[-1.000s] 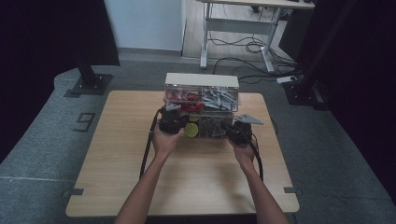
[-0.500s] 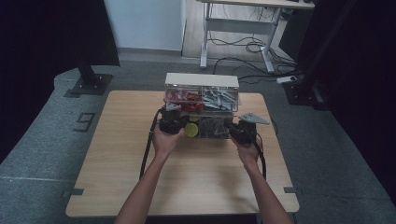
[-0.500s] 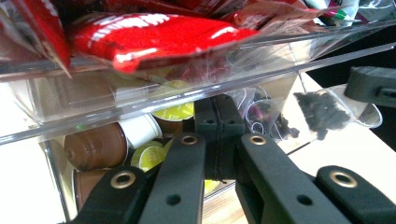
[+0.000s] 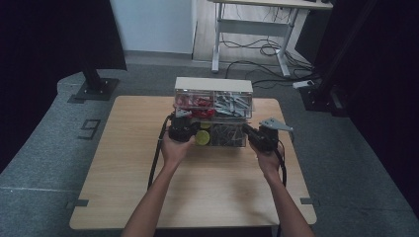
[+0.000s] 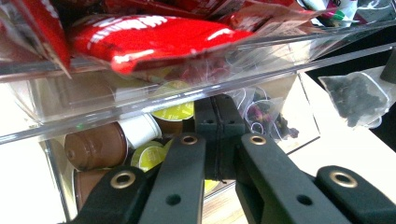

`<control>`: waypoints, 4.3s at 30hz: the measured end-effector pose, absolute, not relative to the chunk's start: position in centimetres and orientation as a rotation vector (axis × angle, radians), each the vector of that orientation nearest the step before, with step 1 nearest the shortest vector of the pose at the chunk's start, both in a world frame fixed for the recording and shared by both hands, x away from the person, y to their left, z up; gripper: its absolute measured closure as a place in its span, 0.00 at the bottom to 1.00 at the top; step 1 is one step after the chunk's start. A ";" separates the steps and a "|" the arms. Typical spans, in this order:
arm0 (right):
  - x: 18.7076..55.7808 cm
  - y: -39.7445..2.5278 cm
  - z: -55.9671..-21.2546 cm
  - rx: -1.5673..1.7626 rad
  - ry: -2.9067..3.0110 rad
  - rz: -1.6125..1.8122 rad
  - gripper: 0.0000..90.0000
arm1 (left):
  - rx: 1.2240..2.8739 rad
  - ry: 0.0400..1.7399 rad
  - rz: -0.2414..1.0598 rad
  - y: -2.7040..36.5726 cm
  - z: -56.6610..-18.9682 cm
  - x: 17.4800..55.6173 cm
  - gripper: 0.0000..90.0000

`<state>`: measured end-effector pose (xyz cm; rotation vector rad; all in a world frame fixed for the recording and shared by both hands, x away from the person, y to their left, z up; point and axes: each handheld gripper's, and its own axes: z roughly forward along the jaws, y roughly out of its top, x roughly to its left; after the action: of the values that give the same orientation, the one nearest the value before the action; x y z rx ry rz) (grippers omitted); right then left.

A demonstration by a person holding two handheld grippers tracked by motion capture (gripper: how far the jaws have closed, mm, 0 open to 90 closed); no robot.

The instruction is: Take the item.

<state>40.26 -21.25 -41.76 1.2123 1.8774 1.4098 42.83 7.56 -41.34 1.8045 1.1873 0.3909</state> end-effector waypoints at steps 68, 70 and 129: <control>39.6 -28.3 -41.8 1.310 1.765 1.337 0.99 | 1.807 1.186 0.396 7.4 -41.3 42.7 1.00; 39.6 -28.5 -41.9 1.311 1.763 1.333 0.99 | 1.808 1.187 0.397 7.3 -41.3 42.7 1.00; 34.4 -30.1 -47.6 1.358 1.847 1.407 0.67 | 1.812 1.183 0.391 7.1 -41.9 42.3 1.00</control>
<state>34.44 -30.07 -47.64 1.3575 1.8472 1.4073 42.30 7.13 -41.92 1.8122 1.1827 0.3906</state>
